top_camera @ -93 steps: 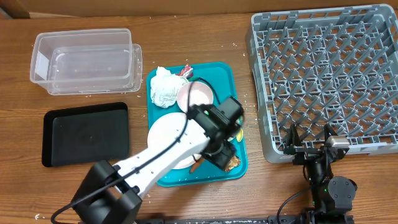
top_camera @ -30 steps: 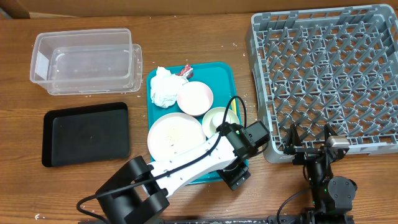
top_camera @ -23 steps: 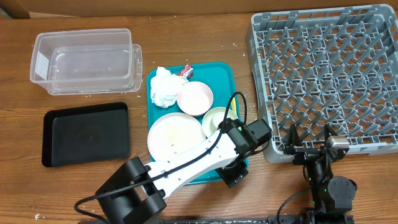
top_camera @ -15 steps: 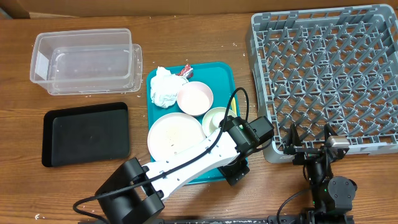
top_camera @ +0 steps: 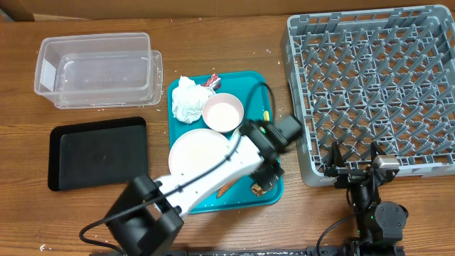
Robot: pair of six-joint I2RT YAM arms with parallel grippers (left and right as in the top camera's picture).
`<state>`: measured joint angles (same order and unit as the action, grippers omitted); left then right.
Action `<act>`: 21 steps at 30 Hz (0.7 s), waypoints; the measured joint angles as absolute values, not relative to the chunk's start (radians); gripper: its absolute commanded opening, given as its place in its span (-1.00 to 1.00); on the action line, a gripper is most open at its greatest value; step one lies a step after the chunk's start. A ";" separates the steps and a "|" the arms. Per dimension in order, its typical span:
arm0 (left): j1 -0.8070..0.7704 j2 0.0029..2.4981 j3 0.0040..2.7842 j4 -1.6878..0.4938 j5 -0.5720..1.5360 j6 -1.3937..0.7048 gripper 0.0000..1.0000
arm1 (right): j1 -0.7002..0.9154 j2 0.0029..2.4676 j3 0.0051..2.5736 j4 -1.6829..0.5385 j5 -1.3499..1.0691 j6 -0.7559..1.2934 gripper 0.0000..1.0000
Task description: Sort waste into correct bins and load items into the dishwasher
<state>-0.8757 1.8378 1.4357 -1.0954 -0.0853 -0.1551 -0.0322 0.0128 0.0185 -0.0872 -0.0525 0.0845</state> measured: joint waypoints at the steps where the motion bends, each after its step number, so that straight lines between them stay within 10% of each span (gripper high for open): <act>1: -0.850 1.838 1.436 -1.095 -0.068 -0.157 1.00 | -0.032 0.013 0.019 -0.087 -0.052 0.085 1.00; 21: -0.949 1.843 1.435 -1.088 0.030 0.000 0.86 | -0.032 0.013 0.019 -0.087 -0.052 0.085 1.00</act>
<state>-0.9489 1.8435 1.4353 -1.0878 0.0299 0.0002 -0.0322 0.0128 0.0185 -0.0868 -0.0525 0.0853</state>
